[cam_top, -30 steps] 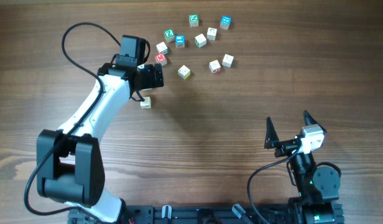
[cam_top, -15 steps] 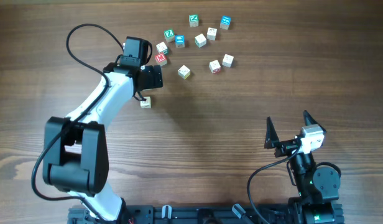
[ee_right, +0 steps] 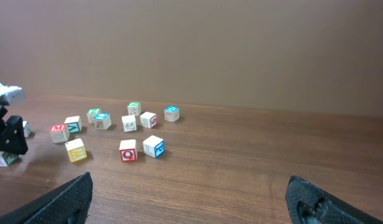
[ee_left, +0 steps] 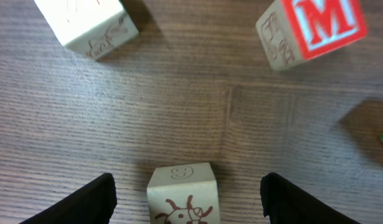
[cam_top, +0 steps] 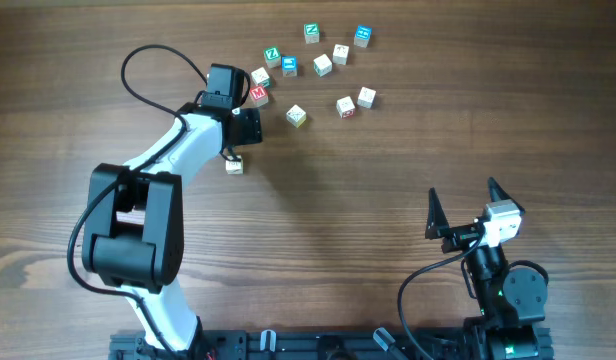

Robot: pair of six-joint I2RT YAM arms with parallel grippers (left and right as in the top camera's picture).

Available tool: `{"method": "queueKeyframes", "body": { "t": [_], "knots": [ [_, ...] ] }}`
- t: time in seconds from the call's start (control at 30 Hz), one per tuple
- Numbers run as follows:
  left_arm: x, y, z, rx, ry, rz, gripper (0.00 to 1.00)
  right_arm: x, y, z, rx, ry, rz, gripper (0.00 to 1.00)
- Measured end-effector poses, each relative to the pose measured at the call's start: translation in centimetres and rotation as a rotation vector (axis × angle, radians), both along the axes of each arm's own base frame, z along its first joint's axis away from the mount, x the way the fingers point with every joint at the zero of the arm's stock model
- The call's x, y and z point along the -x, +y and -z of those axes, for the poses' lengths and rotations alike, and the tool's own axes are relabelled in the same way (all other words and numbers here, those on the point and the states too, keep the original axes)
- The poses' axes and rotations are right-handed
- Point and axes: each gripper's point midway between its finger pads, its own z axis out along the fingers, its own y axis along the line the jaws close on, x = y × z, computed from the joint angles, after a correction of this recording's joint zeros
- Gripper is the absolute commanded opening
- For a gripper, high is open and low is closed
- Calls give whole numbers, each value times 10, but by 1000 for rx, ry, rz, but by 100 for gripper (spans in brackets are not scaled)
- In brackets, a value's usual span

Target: Form a tower

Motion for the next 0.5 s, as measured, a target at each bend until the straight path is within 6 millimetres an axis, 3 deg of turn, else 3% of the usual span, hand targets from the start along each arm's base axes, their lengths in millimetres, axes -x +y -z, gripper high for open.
{"method": "queueKeyframes", "body": {
  "t": [0.17, 0.37, 0.5],
  "knots": [
    [9, 0, 4, -2, 41, 3, 79, 0, 0, 0, 0, 0, 0, 100],
    [30, 5, 12, -21, 133, 4, 67, 0, 0, 0, 0, 0, 0, 100],
    [42, 5, 15, -18, 183, 6, 66, 0, 0, 0, 0, 0, 0, 100]
  ]
}}
